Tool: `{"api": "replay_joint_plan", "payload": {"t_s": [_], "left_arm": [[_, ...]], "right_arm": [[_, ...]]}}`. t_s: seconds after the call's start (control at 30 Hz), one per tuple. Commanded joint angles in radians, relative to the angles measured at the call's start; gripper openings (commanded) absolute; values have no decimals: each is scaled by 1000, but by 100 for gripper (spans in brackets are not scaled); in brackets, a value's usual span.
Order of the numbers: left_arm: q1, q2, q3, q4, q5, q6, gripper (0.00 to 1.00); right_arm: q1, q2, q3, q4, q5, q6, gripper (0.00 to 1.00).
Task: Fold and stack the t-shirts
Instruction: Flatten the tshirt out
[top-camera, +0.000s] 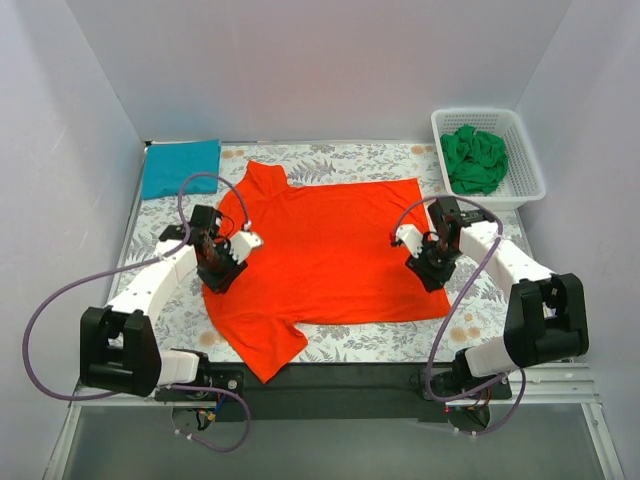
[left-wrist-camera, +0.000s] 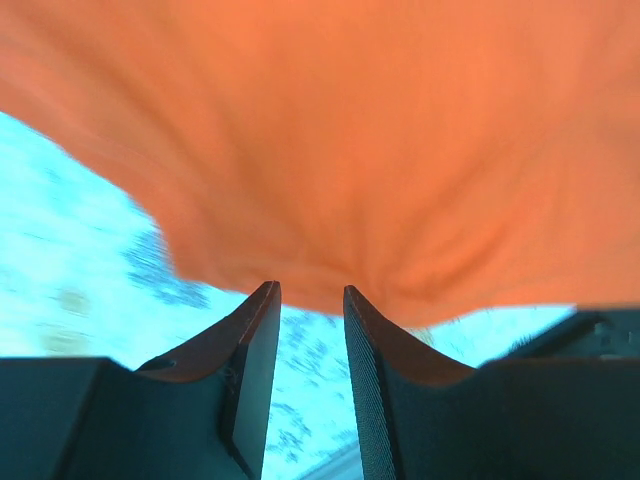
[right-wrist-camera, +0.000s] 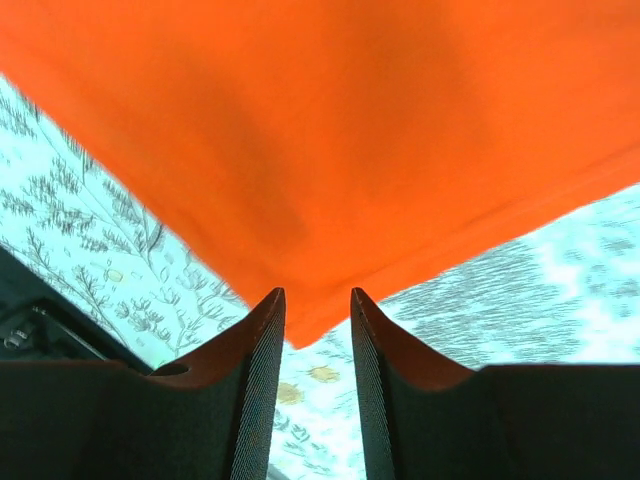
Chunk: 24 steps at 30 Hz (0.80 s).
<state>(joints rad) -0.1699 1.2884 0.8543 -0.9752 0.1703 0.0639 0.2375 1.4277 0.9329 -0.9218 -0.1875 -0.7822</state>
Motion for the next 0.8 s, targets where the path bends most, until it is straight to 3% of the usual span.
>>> {"api": "replay_joint_plan", "payload": {"t_s": [0.0, 0.2, 0.4, 0.67, 0.77], "left_arm": [[12, 102, 145, 59, 64, -100, 31], [24, 253, 169, 197, 35, -182, 31], [40, 269, 56, 266, 9, -184, 31], [70, 146, -107, 236, 15, -136, 31], [70, 100, -116, 191, 32, -131, 31]], "right_arm": [[-3, 94, 148, -5, -53, 26, 38], [-6, 232, 188, 76, -10, 38, 36], [-4, 275, 110, 123, -1, 37, 35], [0, 131, -132, 121, 3, 11, 33], [0, 58, -151, 77, -35, -2, 34]]}}
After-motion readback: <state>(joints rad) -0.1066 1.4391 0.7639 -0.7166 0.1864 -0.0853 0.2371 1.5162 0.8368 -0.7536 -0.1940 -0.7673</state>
